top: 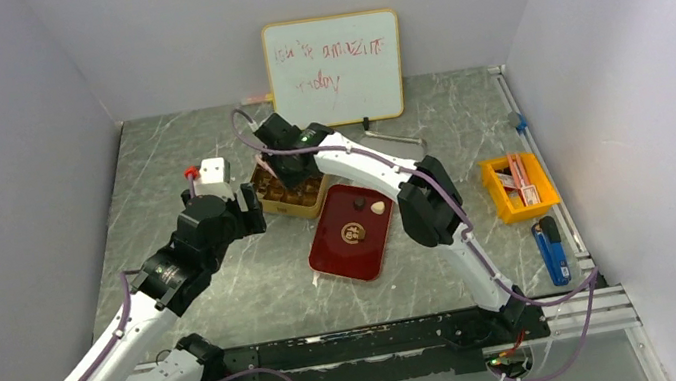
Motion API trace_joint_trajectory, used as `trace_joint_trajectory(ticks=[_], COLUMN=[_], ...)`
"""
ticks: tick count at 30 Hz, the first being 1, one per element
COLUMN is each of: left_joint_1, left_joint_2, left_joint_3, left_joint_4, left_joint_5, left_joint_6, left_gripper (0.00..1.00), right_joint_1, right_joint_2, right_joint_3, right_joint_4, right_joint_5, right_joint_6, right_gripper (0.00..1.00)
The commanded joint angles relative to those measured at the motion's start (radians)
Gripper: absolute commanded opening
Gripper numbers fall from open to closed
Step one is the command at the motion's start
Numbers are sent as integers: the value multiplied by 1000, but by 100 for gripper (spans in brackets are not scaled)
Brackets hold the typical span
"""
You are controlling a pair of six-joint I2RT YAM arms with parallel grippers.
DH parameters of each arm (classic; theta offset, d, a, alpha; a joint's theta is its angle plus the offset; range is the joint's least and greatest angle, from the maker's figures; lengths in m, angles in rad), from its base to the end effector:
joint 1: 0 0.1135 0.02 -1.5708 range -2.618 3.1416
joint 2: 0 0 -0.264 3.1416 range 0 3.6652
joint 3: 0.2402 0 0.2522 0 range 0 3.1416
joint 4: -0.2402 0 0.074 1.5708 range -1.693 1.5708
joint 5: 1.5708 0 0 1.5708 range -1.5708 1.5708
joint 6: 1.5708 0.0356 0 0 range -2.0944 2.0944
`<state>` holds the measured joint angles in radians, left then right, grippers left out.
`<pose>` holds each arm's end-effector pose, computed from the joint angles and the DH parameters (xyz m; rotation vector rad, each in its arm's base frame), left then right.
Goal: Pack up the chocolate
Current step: Place the fake chocolate in the packing box.
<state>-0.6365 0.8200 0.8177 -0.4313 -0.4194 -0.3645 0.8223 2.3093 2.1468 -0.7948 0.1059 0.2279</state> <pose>0.1547 -0.0963 0.3212 0.0017 1.9720 -0.2343 0.3513 0.3727 0.2388 -0.7043 2.4455 0.2873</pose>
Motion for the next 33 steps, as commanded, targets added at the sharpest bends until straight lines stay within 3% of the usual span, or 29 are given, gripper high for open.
trace_joint_trajectory(ticks=[1,10,23,33], left_joint_1=[-3,-3,-3,-3], left_joint_2=[-2,-6,1,2], left_joint_3=[1,0,7,11], left_joint_4=[13,5,7,9], left_joint_5=[3,3,1,4], left_joint_6=[-14,-14,-15,-25], left_gripper=[84,84,85,84], right_joint_1=[-6,-9,-18,-22], right_joint_2=[-78,-101,-117,-160], right_joint_3=[-45,-85,-88,-132], right_joint_4=[64,101,136,161], right_joint_5=[33,35,14,20], right_joint_6=[-16,-12,-12,-14], right_gripper=[2,23,34,33])
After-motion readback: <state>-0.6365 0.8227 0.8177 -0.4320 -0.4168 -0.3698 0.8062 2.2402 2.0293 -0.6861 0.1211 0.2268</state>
